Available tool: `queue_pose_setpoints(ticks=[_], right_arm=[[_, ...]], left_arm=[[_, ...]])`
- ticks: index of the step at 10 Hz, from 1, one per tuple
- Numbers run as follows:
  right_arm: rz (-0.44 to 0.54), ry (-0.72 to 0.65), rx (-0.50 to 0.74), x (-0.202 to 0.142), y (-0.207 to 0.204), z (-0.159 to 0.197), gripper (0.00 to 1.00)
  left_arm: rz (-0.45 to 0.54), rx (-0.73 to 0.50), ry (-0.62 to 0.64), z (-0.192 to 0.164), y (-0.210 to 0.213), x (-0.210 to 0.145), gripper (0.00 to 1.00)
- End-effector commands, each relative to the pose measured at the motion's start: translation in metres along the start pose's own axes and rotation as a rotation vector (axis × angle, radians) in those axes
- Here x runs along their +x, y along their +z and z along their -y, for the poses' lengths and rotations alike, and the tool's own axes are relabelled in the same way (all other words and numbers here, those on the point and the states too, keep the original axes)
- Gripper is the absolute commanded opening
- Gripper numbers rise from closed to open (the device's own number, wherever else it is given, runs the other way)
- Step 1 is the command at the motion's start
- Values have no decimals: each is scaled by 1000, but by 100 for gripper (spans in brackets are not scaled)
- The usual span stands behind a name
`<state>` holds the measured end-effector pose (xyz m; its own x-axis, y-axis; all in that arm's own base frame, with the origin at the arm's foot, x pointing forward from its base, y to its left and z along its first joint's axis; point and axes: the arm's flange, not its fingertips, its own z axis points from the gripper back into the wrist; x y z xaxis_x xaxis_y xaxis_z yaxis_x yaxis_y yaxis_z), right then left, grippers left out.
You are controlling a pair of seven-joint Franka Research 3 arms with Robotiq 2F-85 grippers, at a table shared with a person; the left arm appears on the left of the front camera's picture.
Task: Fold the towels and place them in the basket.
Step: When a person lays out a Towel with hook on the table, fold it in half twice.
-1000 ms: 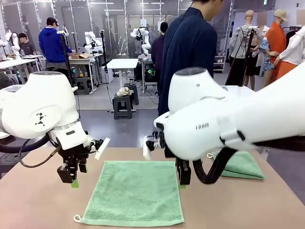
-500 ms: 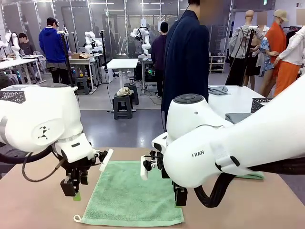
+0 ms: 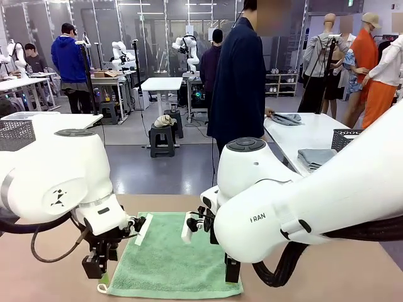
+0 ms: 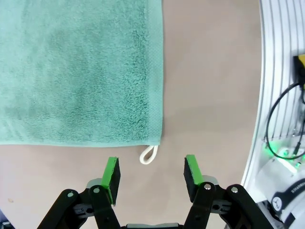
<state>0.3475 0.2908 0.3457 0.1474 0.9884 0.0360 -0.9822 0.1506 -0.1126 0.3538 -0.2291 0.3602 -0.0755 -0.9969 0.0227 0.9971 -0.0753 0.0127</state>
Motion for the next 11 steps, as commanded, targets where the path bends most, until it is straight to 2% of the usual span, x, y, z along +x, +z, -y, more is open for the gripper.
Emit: queue_pose_setpoints(ticks=[1,5,6,11], right_arm=[[-38,-36,-9,6,-12,-2,91],[-45,-15,10,0,-28,0,91],[-47,2,18,-1,-32,0,91],[-56,110,28,-10,-41,-1,91]], left_arm=[[48,11,13,0,-16,2,69],[47,8,4,-3,-25,6,69],[45,3,2,-3,-27,7,89],[47,21,11,-8,-41,7,89]])
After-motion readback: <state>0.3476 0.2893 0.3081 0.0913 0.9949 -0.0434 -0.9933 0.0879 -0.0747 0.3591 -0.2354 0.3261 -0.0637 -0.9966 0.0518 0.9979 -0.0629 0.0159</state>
